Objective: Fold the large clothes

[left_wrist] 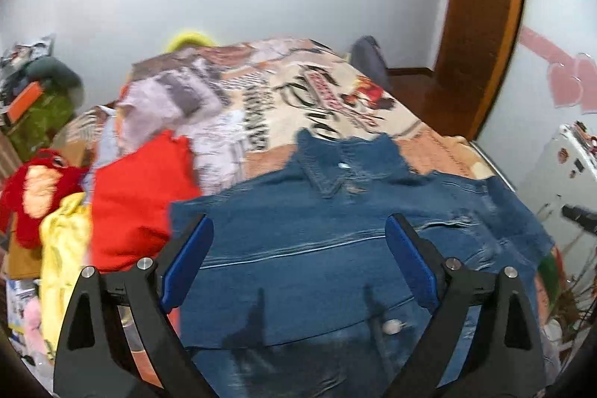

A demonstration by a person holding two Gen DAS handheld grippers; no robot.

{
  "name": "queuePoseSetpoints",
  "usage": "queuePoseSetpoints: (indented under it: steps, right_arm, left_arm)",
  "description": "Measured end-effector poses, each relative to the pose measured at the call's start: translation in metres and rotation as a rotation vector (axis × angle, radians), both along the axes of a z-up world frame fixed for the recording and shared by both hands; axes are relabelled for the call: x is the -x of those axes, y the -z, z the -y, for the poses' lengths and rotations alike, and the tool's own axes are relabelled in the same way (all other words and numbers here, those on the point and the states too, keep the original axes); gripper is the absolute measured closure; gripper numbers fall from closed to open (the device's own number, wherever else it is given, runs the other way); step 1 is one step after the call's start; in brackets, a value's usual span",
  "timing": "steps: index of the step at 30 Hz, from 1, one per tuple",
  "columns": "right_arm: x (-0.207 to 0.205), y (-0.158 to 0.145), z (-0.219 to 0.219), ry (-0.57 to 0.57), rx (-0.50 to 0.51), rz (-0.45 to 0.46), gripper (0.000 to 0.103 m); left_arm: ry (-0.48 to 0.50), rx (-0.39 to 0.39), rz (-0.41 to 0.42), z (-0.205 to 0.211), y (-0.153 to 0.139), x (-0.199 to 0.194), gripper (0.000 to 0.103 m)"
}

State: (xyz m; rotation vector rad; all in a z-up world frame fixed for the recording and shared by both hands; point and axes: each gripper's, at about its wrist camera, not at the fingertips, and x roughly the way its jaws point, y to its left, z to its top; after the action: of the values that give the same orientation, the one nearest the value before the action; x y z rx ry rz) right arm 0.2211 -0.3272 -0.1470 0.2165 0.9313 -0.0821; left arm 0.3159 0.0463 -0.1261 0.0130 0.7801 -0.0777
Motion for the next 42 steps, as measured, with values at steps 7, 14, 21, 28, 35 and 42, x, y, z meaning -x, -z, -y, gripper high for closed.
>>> queuePoseSetpoints:
  steps: [7, 14, 21, 28, 35, 42]
  right_arm:
    - [0.003, 0.073, 0.055, 0.138, -0.296, -0.179, 0.036]
    - [0.0, 0.098, 0.09, 0.238, -0.498, -0.123, 0.036]
    - [-0.021, 0.112, 0.099, 0.31, -0.518, -0.121, 0.036]
    - [-0.028, 0.081, 0.084, 0.266, -0.35, -0.114, 0.078]
    - [-0.033, 0.002, 0.046, 0.13, -0.356, 0.094, 0.092]
    - [-0.046, -0.048, -0.074, -0.19, -0.272, 0.197, 0.088]
  left_arm:
    - [0.072, 0.007, -0.088, 0.041, 0.033, -0.015, 0.009]
    - [0.079, -0.013, -0.127, 0.05, 0.049, -0.018, 0.009]
    - [0.049, 0.037, -0.166, 0.037, 0.058, -0.018, 0.009]
    - [0.04, 0.027, -0.156, 0.03, 0.059, -0.007, 0.009]
    - [0.058, -0.044, -0.096, 0.033, 0.05, 0.012, 0.009]
    - [0.047, -0.04, -0.056, 0.023, 0.039, 0.024, 0.009]
